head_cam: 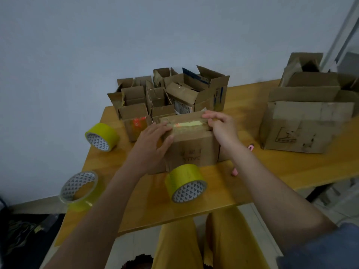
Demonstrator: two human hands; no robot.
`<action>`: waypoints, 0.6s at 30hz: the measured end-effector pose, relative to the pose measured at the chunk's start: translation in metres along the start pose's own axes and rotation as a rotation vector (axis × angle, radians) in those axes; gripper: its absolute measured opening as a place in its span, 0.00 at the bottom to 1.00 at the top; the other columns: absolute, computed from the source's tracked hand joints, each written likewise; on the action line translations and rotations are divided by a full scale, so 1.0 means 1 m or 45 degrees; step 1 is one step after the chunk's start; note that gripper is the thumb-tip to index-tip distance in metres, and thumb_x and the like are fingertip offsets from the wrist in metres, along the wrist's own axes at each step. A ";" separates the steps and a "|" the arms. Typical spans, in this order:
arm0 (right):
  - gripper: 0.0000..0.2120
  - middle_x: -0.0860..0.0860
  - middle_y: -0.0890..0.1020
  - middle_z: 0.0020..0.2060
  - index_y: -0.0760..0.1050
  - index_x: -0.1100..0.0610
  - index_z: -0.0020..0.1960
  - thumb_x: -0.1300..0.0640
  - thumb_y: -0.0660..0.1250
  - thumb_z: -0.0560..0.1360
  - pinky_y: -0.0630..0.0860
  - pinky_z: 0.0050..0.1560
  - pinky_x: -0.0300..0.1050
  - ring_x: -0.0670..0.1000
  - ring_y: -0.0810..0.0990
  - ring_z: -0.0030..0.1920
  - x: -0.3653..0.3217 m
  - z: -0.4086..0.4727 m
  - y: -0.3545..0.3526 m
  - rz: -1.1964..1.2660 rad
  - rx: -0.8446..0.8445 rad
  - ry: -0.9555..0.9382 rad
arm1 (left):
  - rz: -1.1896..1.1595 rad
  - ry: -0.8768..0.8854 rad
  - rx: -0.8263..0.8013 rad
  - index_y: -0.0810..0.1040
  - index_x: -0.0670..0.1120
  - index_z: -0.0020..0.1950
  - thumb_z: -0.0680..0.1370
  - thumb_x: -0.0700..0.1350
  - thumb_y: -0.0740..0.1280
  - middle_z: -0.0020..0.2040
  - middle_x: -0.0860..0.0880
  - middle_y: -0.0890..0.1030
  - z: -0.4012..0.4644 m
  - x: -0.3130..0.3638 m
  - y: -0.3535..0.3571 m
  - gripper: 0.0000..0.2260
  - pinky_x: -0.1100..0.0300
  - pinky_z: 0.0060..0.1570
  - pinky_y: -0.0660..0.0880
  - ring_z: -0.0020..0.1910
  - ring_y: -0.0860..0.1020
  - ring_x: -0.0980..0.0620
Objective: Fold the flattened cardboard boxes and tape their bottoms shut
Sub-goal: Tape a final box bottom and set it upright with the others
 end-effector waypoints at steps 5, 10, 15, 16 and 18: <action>0.13 0.39 0.76 0.60 0.77 0.45 0.63 0.51 0.63 0.80 0.69 0.68 0.54 0.51 0.69 0.67 -0.012 -0.010 -0.004 -0.327 -0.022 -0.282 | 0.119 0.114 0.042 0.64 0.46 0.76 0.83 0.50 0.58 0.75 0.45 0.64 -0.002 0.021 -0.014 0.22 0.53 0.72 0.54 0.74 0.59 0.47; 0.17 0.40 0.71 0.69 0.72 0.44 0.69 0.48 0.63 0.80 0.63 0.73 0.52 0.49 0.64 0.72 -0.026 -0.025 -0.017 -0.258 0.040 -0.432 | 0.032 0.079 0.125 0.59 0.52 0.78 0.81 0.58 0.56 0.80 0.47 0.52 -0.015 0.030 -0.024 0.26 0.49 0.73 0.50 0.78 0.49 0.46; 0.19 0.26 0.65 0.55 0.68 0.38 0.70 0.50 0.63 0.80 0.68 0.70 0.50 0.47 0.65 0.70 -0.029 -0.040 -0.031 -0.163 0.102 -0.463 | -0.064 0.083 0.335 0.67 0.47 0.70 0.72 0.70 0.60 0.67 0.44 0.65 -0.049 0.033 -0.025 0.35 0.61 0.67 0.61 0.67 0.63 0.50; 0.18 0.27 0.66 0.55 0.70 0.39 0.68 0.52 0.63 0.80 0.69 0.69 0.50 0.47 0.67 0.69 -0.028 -0.042 -0.034 -0.145 0.138 -0.479 | -0.096 0.091 0.356 0.69 0.46 0.65 0.71 0.71 0.62 0.61 0.46 0.67 -0.057 0.032 -0.022 0.35 0.65 0.64 0.64 0.61 0.67 0.52; 0.16 0.32 0.69 0.53 0.74 0.42 0.64 0.58 0.63 0.80 0.73 0.64 0.45 0.46 0.71 0.64 -0.025 -0.049 -0.038 -0.109 0.243 -0.507 | -0.222 0.008 0.234 0.69 0.48 0.58 0.68 0.71 0.67 0.55 0.52 0.70 -0.071 0.029 -0.011 0.31 0.66 0.56 0.71 0.54 0.71 0.54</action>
Point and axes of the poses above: each hand's wrist, its own z-axis towards the middle knuckle, its own y-axis out of the palm, x = y × z, the point moved 5 cm from there along z, towards the middle knuckle
